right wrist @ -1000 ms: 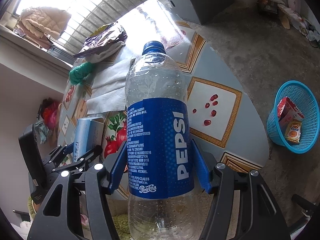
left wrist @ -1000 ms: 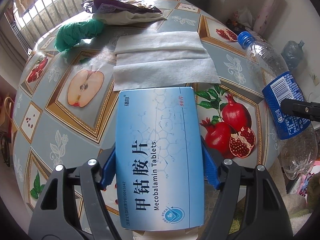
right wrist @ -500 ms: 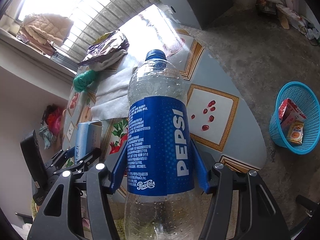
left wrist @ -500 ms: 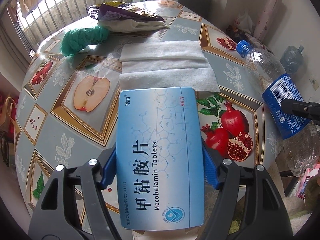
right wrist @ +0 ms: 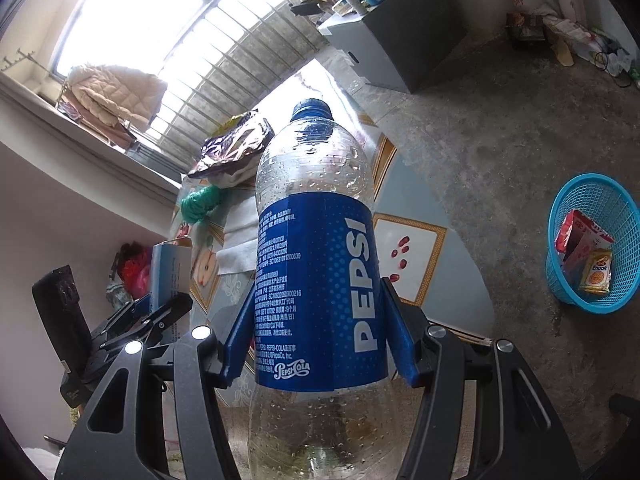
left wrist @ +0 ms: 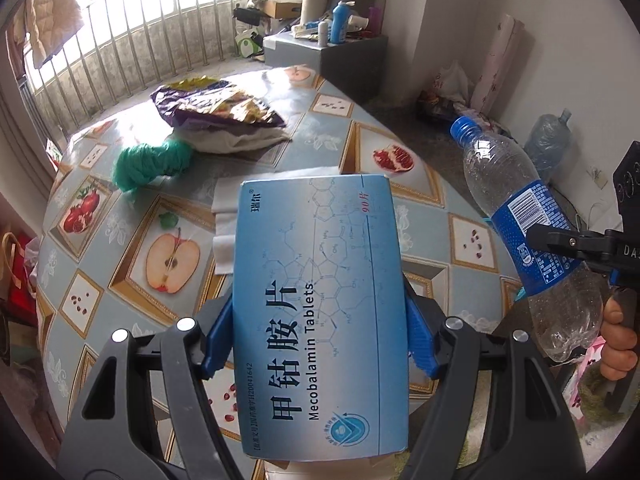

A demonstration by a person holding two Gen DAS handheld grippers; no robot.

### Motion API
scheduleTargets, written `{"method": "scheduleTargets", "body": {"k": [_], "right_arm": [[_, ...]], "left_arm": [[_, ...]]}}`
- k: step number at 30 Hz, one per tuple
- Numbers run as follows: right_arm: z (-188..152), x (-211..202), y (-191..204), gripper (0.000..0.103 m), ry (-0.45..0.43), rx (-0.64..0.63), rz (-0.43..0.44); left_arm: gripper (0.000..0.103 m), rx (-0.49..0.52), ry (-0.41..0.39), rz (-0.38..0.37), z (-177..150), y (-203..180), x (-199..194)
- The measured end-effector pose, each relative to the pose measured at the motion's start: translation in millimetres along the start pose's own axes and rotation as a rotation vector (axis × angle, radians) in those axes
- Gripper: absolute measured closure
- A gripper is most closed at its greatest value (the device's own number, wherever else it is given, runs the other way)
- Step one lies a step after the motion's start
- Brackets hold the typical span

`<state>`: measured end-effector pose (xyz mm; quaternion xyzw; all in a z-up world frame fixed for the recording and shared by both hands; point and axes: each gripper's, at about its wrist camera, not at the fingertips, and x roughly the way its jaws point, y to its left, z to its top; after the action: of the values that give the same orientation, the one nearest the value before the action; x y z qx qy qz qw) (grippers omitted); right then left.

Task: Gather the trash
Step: 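Carry the tablet box and Pepsi bottle to the blue wastebasket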

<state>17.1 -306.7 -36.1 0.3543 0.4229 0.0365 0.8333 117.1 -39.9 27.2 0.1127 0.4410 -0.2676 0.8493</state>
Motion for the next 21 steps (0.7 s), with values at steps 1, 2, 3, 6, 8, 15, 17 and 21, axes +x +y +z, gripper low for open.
{"method": "scheduleTargets", "body": {"k": [1,2,3,6,8,15,17,21], "right_arm": [[0,-7,-4,0.046,-0.015,0.011,0.004],[0,-13,-8,0.046,-0.031,0.022,0.007],[0,-20,-13,0.046,-0.047,0.035,0.008],[0,-44,-31,0.046,-0.104,0.077,0.000],[-1,-60,-44,0.046,-0.143,0.114,-0.011],[-16,-112,-119,0.046,-0.281,0.321,-0.078],[-25,-119,-150,0.046,-0.303,0.413,-0.108],[-48,-116,-214,0.046,-0.304,0.620,-0.144]], "left_arm": [[0.036,0.013,-0.008,-0.010,5,-6,-1],[0.036,0.025,-0.017,-0.027,11,-13,-2],[0.036,0.036,-0.023,-0.044,16,-20,-3],[0.036,0.081,-0.049,-0.091,35,-45,-4],[0.036,0.120,-0.060,-0.123,48,-67,-2],[0.036,0.278,0.011,-0.299,86,-166,29],[0.036,0.326,0.059,-0.346,95,-201,48],[0.036,0.401,0.191,-0.399,101,-269,100]]}}
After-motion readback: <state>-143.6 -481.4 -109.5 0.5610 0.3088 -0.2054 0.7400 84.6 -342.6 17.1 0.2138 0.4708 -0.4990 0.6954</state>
